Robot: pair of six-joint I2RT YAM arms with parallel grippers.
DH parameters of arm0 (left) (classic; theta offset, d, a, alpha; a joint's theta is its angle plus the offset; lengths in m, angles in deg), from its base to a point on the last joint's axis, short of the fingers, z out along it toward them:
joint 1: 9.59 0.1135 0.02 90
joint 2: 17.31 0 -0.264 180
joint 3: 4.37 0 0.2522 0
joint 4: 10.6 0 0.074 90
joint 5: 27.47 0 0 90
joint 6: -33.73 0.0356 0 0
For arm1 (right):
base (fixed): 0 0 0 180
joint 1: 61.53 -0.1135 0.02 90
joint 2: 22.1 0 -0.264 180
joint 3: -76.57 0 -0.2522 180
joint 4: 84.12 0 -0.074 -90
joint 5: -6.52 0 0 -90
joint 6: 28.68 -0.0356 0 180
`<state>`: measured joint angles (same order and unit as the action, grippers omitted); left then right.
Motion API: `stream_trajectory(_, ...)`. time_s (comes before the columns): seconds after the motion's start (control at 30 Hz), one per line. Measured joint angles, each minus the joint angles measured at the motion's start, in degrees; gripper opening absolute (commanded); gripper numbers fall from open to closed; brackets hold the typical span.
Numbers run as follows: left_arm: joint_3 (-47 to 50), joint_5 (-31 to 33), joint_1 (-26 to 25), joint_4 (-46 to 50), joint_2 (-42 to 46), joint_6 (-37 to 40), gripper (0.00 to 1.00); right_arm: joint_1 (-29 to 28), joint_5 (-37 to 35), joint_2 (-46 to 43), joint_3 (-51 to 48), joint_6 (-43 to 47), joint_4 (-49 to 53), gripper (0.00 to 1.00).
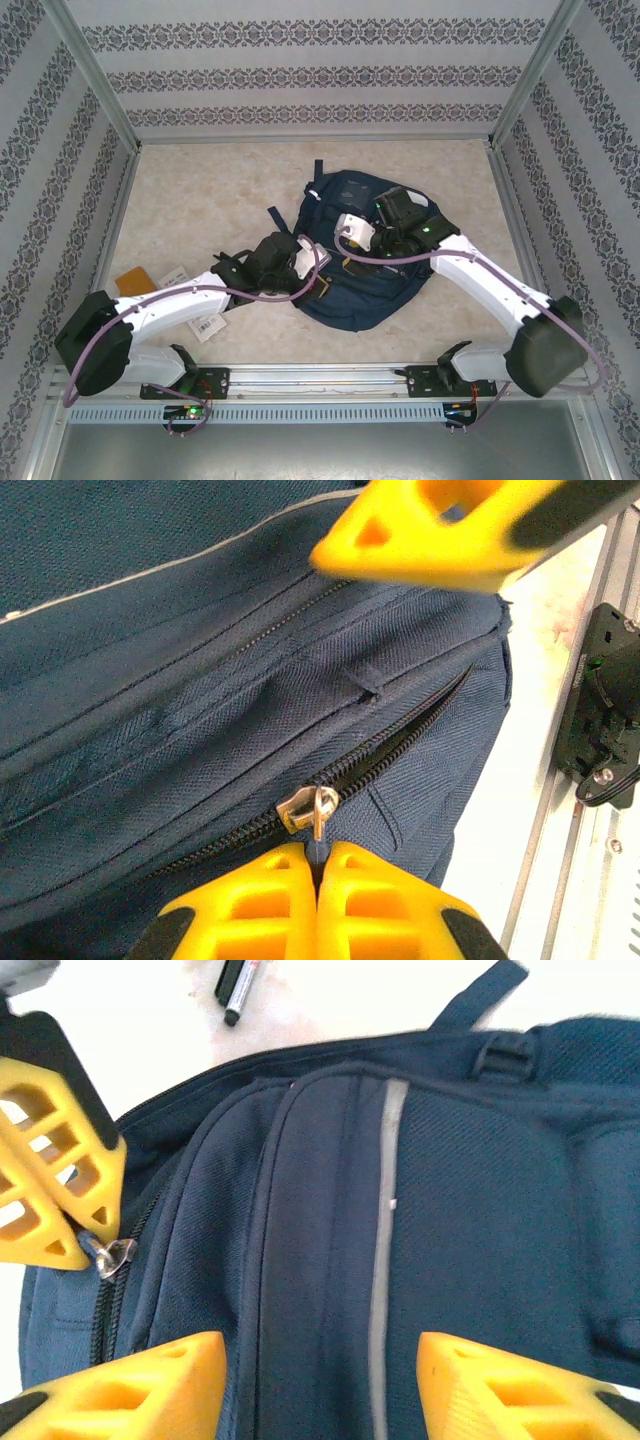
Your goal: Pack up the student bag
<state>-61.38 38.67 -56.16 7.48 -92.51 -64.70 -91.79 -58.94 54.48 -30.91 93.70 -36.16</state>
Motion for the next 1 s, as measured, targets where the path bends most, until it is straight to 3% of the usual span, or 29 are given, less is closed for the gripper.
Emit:
stream_trajectory(0.13,1.51,0.59,0.00,-0.52,1.20,0.15,0.00,0.00,1.38,6.73,1.31,-2.80,1.31,0.39)
stream_trajectory(0.17,1.68,0.81,0.00,-0.57,1.36,0.24,0.00,0.00,1.49,8.02,1.81,-3.26,1.77,0.30)
stream_trajectory(0.23,2.21,1.77,0.02,-0.68,1.75,0.52,0.00,-0.28,2.21,10.51,3.13,-3.41,3.48,0.01)
stream_trajectory(0.27,2.51,2.16,0.04,-0.70,2.03,0.70,0.00,-0.44,2.64,11.26,3.78,-3.23,4.35,0.00)
stream_trajectory(0.47,5.53,4.70,2.29,-0.57,7.50,2.84,0.00,-0.87,4.85,10.86,5.90,4.31,6.80,0.00)
stream_trajectory(0.67,6.23,4.72,8.83,-0.28,9.73,3.93,0.00,-0.20,3.93,7.23,6.43,14.01,7.89,0.00)
stream_trajectory(0.8,6.38,2.23,17.03,-1.05,7.34,4.81,0.00,0.39,1.86,1.25,3.61,26.60,6.73,0.00)
stream_trajectory(0.9,5.95,-2.47,18.16,-3.02,3.04,4.98,0.00,1.05,0.61,-4.59,1.18,31.65,6.05,0.25)
stream_trajectory(1.0,4.55,-4.22,17.66,-2.49,-0.98,4.44,0.00,1.68,0.46,-6.64,-0.44,31.87,6.95,0.32)
